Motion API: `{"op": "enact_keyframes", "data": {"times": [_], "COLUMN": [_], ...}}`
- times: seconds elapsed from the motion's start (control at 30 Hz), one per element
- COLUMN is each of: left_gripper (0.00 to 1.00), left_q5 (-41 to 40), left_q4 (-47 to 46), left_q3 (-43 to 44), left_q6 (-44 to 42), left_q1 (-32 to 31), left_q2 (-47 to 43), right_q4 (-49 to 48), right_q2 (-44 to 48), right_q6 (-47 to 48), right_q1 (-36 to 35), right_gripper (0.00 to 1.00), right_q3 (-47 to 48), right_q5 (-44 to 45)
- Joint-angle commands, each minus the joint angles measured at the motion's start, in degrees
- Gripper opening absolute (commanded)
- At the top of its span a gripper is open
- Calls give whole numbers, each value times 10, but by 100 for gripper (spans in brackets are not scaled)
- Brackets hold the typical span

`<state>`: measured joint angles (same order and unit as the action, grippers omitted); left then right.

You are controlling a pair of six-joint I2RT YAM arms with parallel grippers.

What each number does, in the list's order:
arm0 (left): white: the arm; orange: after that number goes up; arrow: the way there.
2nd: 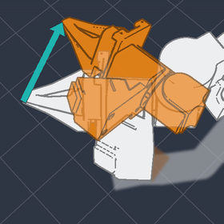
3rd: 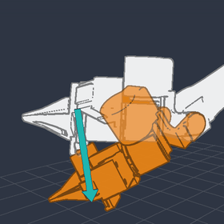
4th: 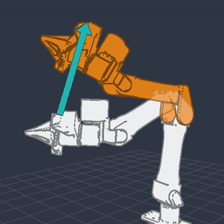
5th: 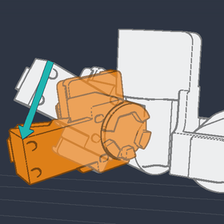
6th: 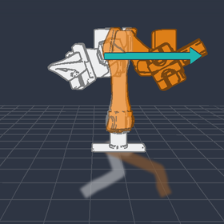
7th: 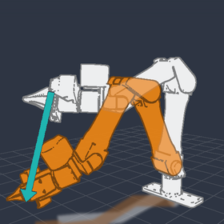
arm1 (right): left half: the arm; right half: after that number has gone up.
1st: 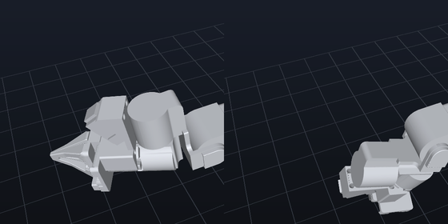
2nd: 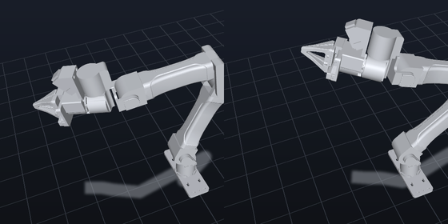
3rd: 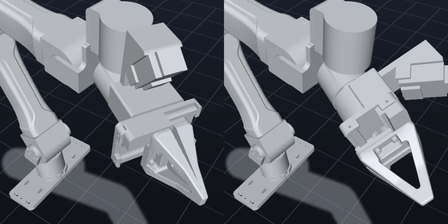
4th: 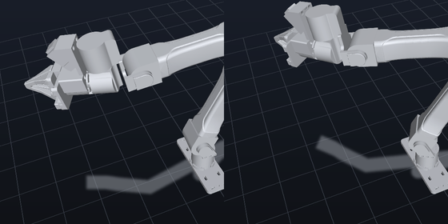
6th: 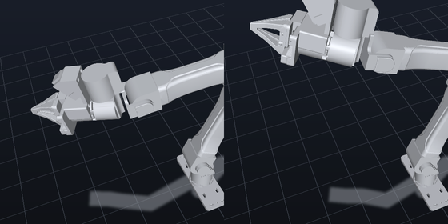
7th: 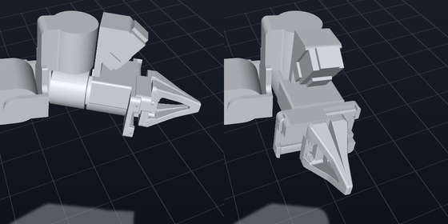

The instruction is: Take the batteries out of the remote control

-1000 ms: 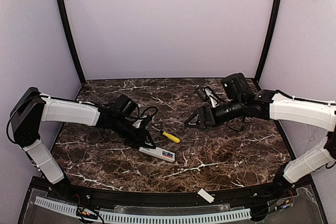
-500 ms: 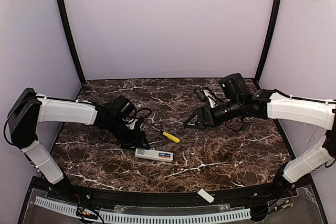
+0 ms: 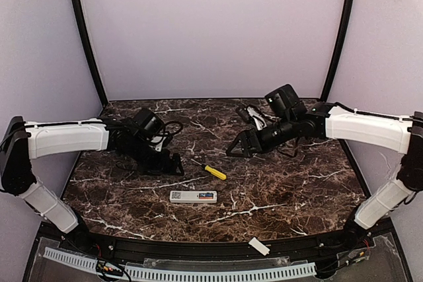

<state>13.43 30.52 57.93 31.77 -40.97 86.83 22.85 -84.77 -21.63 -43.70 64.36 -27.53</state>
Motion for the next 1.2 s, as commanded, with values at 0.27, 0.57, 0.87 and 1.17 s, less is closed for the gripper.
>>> {"op": "enact_keyframes", "data": {"times": [0.27,0.57,0.87,1.17], "left_gripper": [98,97,97,96], "left_q5": [-151,-194,-216,-215], "left_q4": [22,-22,-40,-71], "left_q3": [-23,-87,-136,-161], "left_q6": [-92,-113,-112,-97], "left_q1": [6,6,6,7], "left_q2": [-134,-204,-263,-279], "right_q4": [113,192,212,230], "right_q2": [-141,-277,-344,-377], "right_q6": [82,118,122,133], "right_q1": [-44,-91,-101,-108], "right_gripper": [87,81,69,61], "right_q3": [151,266,301,316], "right_q5": [136,232,249,273]}}
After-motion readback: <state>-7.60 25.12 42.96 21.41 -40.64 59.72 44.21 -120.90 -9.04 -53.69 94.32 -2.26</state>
